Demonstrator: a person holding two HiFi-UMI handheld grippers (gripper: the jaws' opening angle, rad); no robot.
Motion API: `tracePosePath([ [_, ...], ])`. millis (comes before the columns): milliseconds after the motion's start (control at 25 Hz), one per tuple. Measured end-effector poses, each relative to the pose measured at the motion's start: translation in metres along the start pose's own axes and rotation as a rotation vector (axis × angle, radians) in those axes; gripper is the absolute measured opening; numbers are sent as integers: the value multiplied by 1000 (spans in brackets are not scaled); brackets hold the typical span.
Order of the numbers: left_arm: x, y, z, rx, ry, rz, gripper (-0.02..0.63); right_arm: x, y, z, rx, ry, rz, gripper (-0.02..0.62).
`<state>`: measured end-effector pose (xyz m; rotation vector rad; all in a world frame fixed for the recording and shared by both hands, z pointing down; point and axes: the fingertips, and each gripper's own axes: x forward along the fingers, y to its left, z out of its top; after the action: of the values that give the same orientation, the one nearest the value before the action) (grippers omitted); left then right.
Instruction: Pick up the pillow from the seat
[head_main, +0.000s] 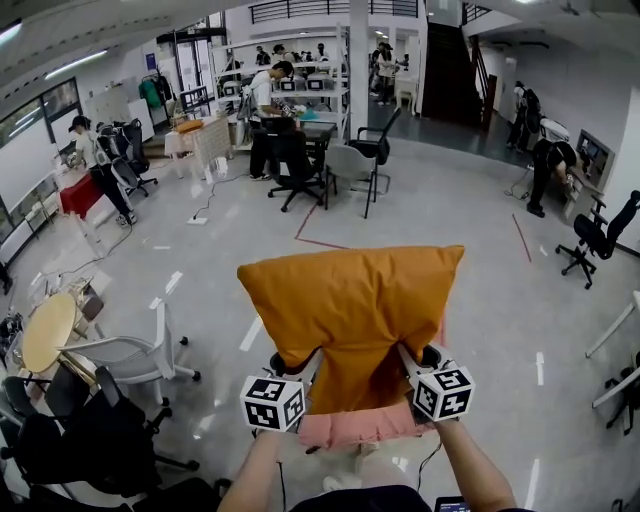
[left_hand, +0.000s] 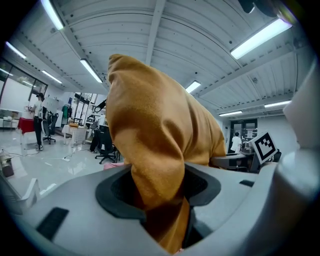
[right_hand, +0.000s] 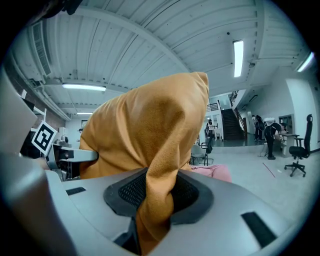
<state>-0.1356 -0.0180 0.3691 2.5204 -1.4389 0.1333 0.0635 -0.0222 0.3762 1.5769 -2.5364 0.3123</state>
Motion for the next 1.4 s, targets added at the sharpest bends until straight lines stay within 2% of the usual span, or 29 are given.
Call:
tracePosePath([
  [440,-11,-6,14,20,-27,-13,227,-12,6,11,-1,-38,-13,132],
  [920,-8,-12,37,30,-48,1,235,-13,-1,31,2,-63,17,135],
  [1400,0,-35,36,10,-32,5,236,-25,-23,32,11,-50,36,135],
])
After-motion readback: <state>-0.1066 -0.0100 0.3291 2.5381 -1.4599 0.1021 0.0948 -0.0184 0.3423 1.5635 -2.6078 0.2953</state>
